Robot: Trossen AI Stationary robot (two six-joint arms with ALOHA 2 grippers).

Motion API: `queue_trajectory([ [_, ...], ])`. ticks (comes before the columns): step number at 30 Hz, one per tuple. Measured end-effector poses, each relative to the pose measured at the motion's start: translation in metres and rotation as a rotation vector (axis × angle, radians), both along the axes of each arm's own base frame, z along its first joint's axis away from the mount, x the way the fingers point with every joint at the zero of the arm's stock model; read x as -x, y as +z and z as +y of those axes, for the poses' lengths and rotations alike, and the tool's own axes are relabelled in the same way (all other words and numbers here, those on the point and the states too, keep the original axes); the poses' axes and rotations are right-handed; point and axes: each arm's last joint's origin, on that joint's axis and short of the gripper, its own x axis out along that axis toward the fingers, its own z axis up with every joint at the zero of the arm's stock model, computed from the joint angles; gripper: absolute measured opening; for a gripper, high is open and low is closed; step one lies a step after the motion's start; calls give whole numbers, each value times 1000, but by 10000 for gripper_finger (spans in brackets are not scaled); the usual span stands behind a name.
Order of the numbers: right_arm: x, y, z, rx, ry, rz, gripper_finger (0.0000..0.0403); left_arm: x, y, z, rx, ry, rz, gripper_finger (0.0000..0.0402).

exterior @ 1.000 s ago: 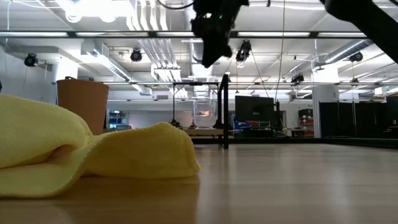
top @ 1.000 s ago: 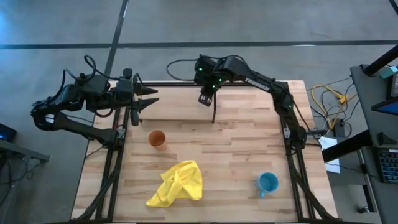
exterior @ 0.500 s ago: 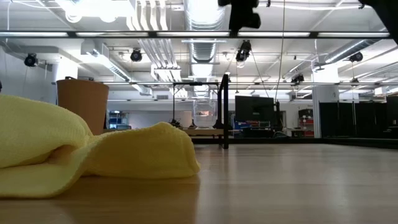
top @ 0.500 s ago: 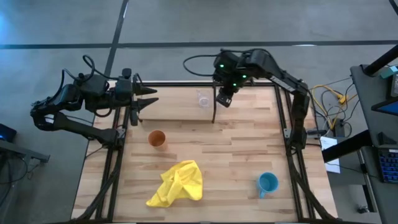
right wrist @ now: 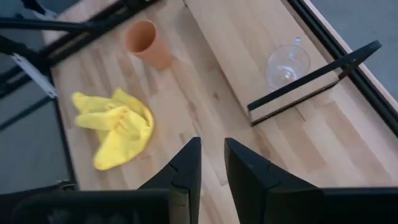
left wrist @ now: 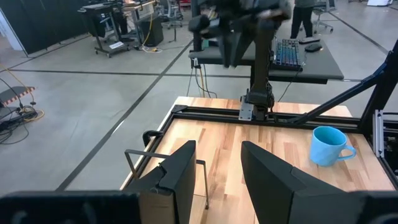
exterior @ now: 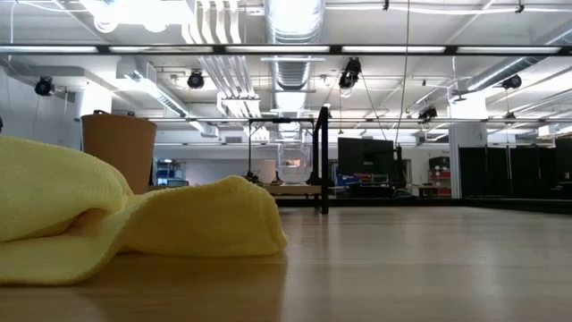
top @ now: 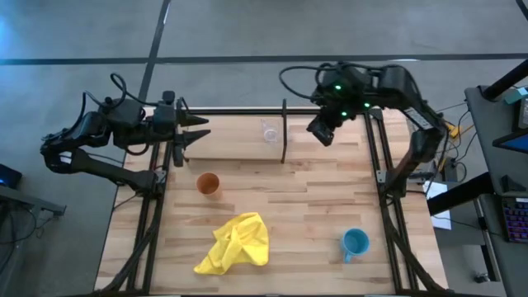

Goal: Stack small to large cups/mugs on shelf
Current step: Put the blue mug on the shelf

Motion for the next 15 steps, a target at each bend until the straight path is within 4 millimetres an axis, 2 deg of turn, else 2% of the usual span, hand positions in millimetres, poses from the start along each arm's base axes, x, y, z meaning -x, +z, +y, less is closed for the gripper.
queue_trajectory([
  [6,12,9,13,-6,21,-37,66,-1,0,0,0,0,2,116],
  [15,13,10,23,-6,61,-42,66,-1,0,0,1,0,2,116],
])
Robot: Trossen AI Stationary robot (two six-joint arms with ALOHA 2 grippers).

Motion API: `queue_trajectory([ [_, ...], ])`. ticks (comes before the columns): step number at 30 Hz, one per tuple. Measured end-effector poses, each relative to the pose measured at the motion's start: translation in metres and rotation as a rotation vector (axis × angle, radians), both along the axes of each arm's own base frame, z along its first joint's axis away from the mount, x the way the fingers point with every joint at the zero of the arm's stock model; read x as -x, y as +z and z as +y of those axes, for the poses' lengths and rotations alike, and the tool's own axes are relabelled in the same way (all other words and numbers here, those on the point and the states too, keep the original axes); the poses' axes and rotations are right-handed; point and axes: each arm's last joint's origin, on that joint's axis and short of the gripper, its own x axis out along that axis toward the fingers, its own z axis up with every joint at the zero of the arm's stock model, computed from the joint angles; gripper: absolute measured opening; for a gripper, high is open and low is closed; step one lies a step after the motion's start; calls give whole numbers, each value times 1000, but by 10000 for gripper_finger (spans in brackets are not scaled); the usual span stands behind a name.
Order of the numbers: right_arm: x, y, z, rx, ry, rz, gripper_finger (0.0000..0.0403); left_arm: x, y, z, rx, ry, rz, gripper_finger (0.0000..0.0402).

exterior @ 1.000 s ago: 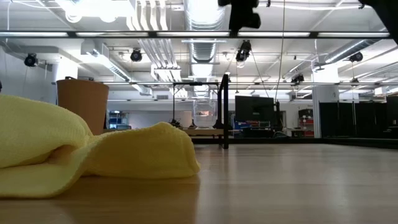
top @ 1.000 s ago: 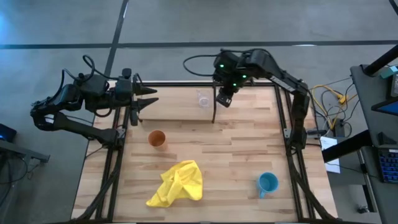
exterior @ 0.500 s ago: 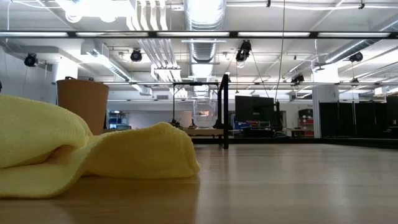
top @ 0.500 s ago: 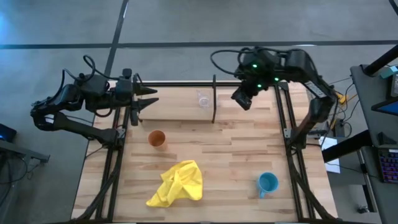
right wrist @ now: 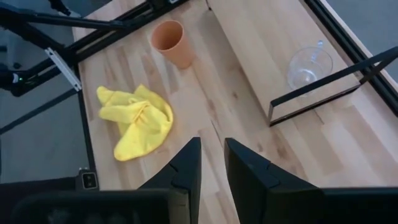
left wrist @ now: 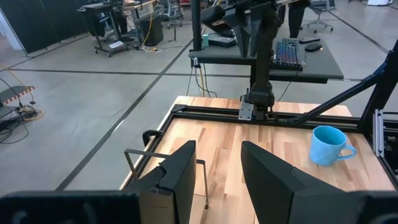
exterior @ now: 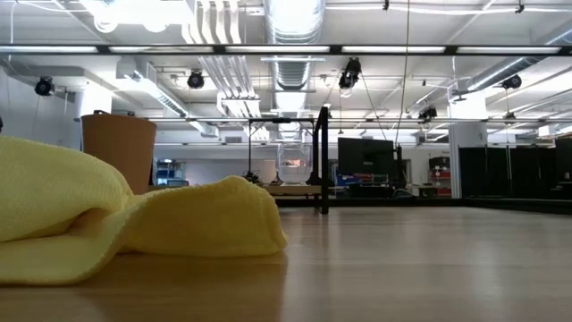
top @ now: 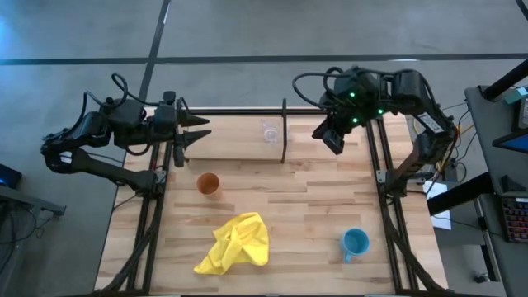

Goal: Stack small to large cups/mugs on shelf
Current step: Put the blue mug on the shelf

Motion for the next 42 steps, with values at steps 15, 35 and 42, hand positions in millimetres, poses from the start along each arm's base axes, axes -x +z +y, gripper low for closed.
queue_trajectory([
  [15,-4,-5,43,-53,218,22,66,0,0,0,0,0,0,116],
  [35,79,-92,73,-254,37,406,66,-5,-4,0,1,-3,23,116],
  [42,103,-131,77,-292,-44,531,66,-8,-8,0,1,-4,59,116],
])
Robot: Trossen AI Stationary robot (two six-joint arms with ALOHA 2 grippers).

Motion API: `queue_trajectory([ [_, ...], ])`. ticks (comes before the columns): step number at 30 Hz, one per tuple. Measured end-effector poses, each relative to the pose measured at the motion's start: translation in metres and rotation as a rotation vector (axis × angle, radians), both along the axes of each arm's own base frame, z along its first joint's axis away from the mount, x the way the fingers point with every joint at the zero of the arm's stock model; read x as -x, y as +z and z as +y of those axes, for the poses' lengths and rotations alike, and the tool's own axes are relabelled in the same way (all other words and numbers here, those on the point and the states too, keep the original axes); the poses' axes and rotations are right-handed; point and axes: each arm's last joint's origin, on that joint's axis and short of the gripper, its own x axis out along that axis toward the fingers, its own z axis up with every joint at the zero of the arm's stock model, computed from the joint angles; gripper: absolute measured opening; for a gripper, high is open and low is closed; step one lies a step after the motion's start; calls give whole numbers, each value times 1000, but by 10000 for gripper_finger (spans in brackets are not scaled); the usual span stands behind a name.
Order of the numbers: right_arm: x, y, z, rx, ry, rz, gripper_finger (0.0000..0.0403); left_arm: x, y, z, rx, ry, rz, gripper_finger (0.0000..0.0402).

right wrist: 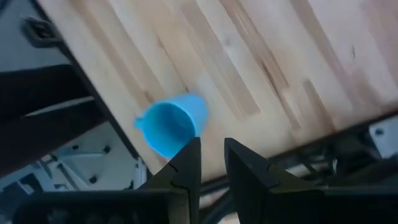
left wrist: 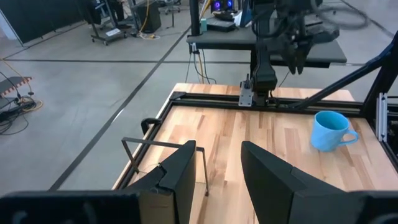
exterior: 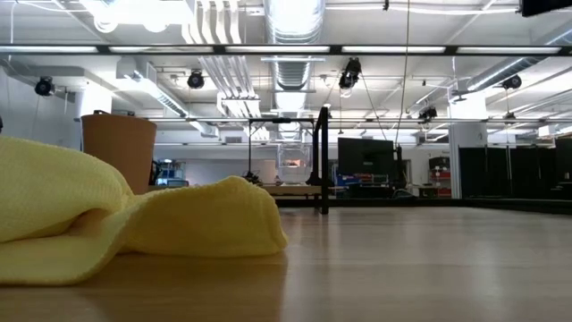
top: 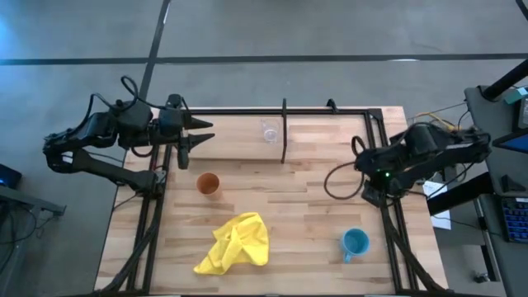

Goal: Stack small to large cups/mugs on shelf
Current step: Put the blue mug on the shelf

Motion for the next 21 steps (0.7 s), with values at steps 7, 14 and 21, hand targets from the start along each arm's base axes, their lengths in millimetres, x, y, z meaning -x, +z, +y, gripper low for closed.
queue_trajectory([
  [7,-8,-44,14,-139,-9,136,66,-4,-1,0,0,0,9,116],
  [14,-22,-79,34,-232,53,200,66,-7,-3,0,0,0,19,116],
  [21,-23,-99,44,-214,24,275,66,-16,-6,0,0,0,43,116],
])
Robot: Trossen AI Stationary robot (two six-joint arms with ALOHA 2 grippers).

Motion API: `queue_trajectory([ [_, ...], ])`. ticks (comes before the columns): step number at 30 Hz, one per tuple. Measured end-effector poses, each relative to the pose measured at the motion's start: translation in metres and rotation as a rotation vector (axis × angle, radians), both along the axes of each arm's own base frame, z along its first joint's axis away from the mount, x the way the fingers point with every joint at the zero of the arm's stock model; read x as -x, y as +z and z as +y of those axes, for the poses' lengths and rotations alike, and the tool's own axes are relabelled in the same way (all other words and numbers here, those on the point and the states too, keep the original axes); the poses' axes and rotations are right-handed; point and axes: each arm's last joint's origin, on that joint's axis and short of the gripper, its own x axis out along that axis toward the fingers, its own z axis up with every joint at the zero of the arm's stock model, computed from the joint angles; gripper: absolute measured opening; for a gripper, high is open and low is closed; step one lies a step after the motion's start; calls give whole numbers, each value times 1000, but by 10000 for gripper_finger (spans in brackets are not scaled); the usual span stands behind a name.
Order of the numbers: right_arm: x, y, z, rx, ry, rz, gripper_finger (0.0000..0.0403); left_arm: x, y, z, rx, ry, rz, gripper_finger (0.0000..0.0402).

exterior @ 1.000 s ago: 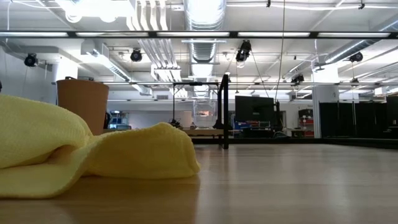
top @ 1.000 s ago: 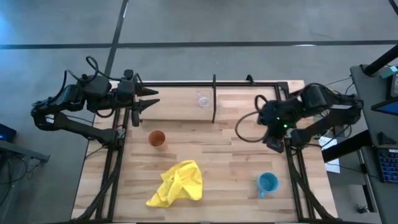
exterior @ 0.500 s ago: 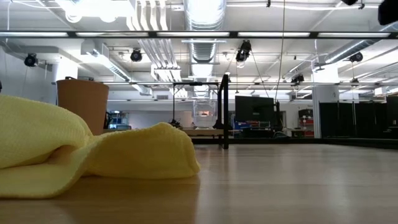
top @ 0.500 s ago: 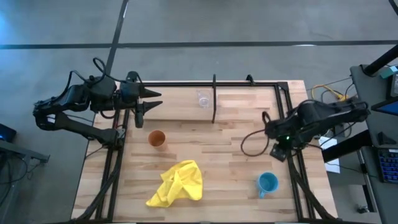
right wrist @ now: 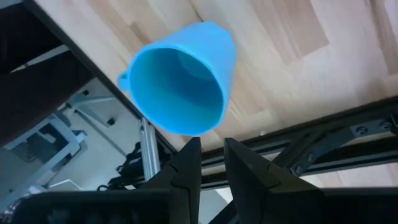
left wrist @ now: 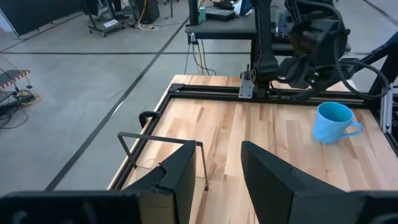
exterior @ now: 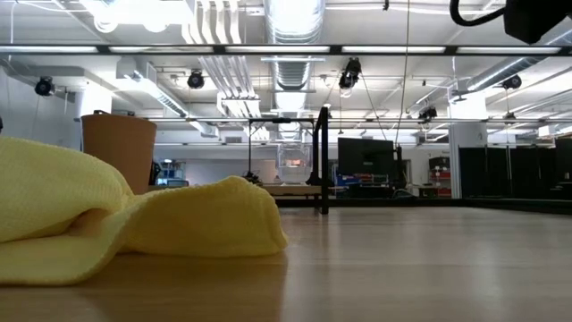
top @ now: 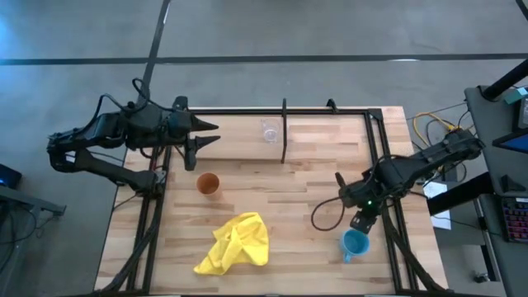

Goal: Stack small to large cups/mugs on shelf
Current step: Put the blue mug on the shelf

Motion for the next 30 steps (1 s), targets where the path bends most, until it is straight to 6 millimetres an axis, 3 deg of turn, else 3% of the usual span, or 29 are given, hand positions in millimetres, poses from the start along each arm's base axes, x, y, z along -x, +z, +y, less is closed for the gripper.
queue_trajectory([
  [12,-4,-24,8,32,10,42,66,-16,-6,0,0,0,29,116],
  [18,-5,-26,8,41,73,13,66,-16,-3,0,0,0,6,116],
  [30,-13,-25,13,98,461,-269,65,-12,0,0,0,0,-12,116],
])
